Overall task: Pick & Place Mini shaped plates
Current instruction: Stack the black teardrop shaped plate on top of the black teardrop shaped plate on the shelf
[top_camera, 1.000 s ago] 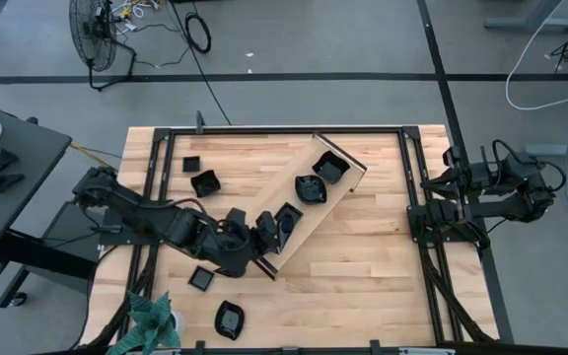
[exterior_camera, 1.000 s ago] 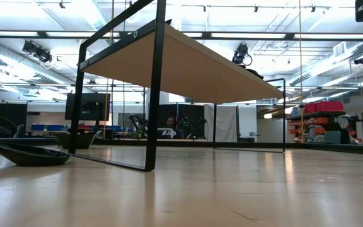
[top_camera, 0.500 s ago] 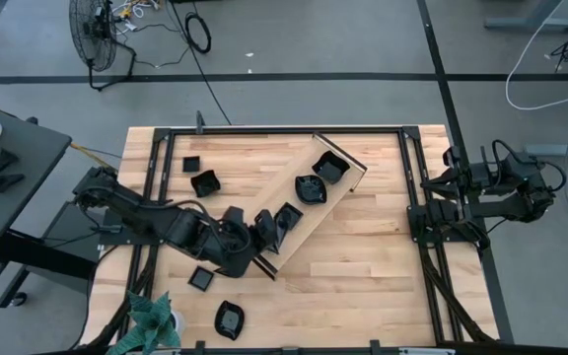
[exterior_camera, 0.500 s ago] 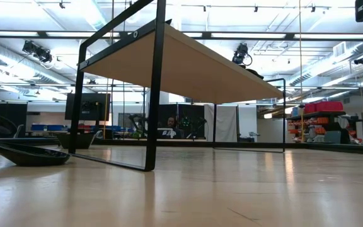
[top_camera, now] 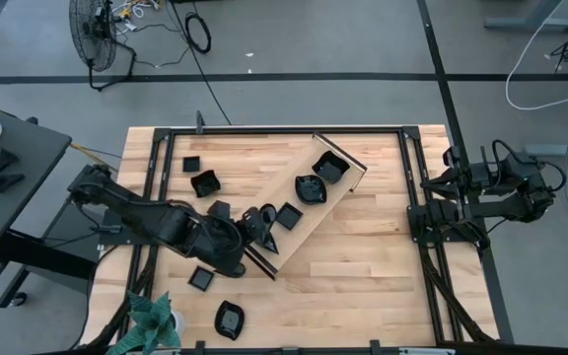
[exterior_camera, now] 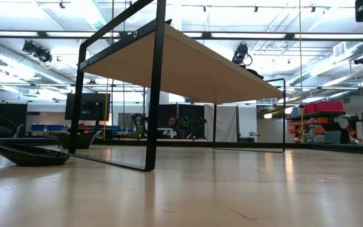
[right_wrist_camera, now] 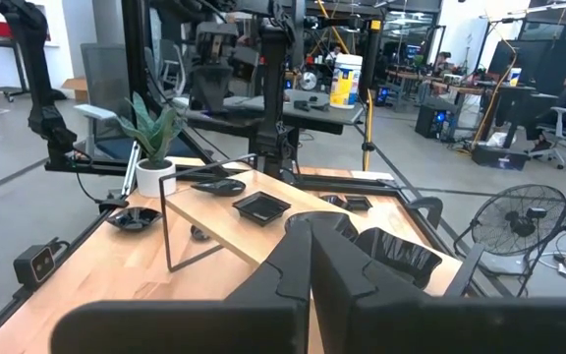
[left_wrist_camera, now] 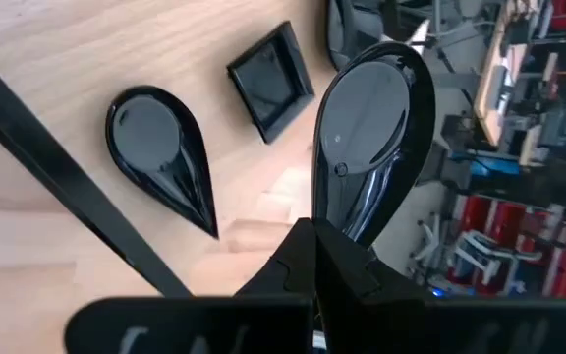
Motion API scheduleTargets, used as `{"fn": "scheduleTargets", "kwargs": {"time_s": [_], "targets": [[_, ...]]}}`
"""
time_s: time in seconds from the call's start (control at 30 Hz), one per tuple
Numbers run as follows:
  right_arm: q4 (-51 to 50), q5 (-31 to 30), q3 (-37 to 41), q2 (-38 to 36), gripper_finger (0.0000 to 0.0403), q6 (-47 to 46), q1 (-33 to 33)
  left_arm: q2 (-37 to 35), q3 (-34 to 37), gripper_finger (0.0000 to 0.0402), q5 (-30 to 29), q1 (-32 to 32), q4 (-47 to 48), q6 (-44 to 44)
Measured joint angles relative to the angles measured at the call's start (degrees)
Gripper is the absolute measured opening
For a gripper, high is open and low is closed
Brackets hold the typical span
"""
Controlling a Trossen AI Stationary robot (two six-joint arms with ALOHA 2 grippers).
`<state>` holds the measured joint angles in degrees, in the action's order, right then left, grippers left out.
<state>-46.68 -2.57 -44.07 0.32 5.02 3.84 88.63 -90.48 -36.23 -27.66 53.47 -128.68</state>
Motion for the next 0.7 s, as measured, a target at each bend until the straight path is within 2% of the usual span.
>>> {"fn": "scheduleTargets", "kwargs": {"time_s": [0.13, 0.4, 0.7], "targets": [[0.0, 0.0, 0.0, 0.0, 0.001, 0.01, 0.0, -2.2, 0.0, 0.0, 0.64, 0.04, 0.57, 0.1], [0.0, 0.0, 0.0, 0.0, 0.001, 0.0, 0.0, -4.84, 0.0, 0.0, 8.46, 0.02, 8.81, -0.84], [-0.04, 0.0, 0.0, 0.0, 0.001, 0.0, 0.02, -5.84, -0.02, 0.0, 10.51, 0.24, 9.17, -1.22]]}}
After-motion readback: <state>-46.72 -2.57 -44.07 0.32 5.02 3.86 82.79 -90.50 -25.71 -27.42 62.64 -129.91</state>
